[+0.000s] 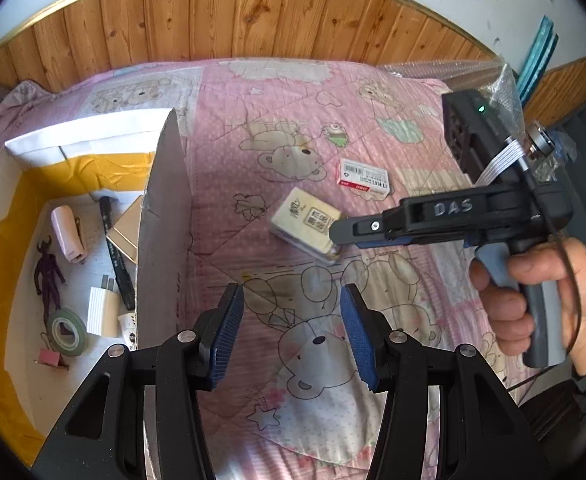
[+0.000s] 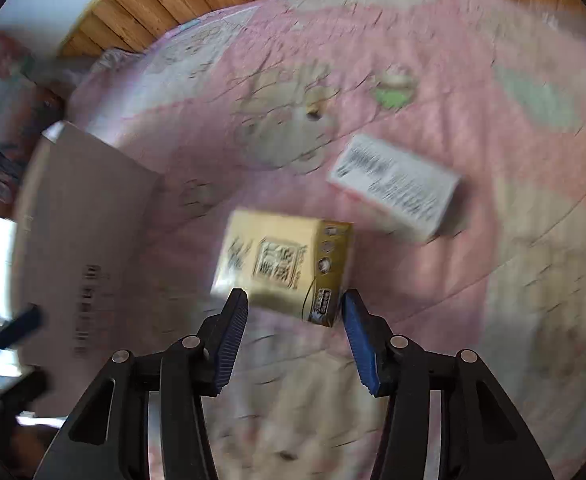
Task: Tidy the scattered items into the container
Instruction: 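Withdraw both grippers from the box toward the tissue pack and staples box, then grasp the yellow tissue pack with the left gripper while the right grasps the staples box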
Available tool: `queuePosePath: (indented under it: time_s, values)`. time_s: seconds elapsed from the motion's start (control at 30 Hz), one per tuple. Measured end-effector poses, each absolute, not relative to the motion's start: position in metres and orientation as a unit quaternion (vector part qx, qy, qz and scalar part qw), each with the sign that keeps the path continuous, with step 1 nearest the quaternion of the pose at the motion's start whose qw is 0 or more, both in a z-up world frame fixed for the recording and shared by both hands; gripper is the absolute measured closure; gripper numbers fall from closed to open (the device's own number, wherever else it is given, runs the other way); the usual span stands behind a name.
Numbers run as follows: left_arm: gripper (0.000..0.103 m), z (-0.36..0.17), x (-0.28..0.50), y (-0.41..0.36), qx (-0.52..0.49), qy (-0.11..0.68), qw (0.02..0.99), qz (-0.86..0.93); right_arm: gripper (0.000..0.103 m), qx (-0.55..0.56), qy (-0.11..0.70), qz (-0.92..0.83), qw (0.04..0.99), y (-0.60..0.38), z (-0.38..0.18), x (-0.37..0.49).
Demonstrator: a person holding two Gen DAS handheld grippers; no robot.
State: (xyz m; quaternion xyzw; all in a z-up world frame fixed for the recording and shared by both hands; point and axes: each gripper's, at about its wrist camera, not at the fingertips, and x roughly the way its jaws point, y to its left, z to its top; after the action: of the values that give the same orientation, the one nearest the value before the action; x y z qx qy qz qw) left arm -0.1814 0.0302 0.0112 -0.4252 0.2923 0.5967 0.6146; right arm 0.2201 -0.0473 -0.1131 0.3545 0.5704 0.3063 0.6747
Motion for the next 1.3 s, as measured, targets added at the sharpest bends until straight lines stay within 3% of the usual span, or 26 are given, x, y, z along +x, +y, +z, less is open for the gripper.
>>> queuePosePath:
  time_s: [0.27,0.3,0.37,0.4,0.63,0.7,0.77,0.83,1.03,1.3]
  values:
    - [0.05,-0.008,-0.183,0.053,-0.451,0.277,0.614,0.586,0.049,0.175,0.542,0.179,0.803,-0.074,-0.09,0.234]
    - [0.05,-0.014,-0.184,0.058,-0.466,0.268,0.609,0.584,0.047,0.14,0.531,0.167,0.819,-0.072,-0.084,0.237]
    - [0.049,-0.025,-0.185,0.068,-0.494,0.247,0.592,0.587,0.032,0.062,0.513,0.147,0.844,-0.066,-0.08,0.24]
    - [0.047,-0.029,-0.185,0.074,-0.507,0.237,0.586,0.586,0.03,0.033,0.506,0.142,0.85,-0.061,-0.08,0.243]
    - [0.042,-0.044,-0.16,0.112,-0.512,0.232,0.565,0.604,0.03,-0.073,0.507,0.145,0.847,-0.044,-0.114,0.263]
    - [0.042,-0.052,-0.153,0.12,-0.503,0.252,0.554,0.614,0.032,-0.056,0.513,0.156,0.842,-0.048,-0.125,0.268]
    - [0.042,-0.06,-0.147,0.122,-0.489,0.28,0.541,0.625,0.052,-0.004,0.522,0.186,0.832,-0.054,-0.13,0.272]
    - [0.041,-0.064,-0.148,0.117,-0.481,0.286,0.54,0.629,0.06,0.031,0.536,0.197,0.82,-0.061,-0.131,0.277]
    - [0.04,-0.077,-0.174,0.108,-0.546,0.237,0.523,0.61,0.061,0.036,0.559,0.246,0.791,-0.05,-0.125,0.275]
    - [0.04,-0.072,-0.179,0.099,-0.557,0.218,0.522,0.608,0.062,-0.022,0.566,0.3,0.768,-0.042,-0.118,0.265]
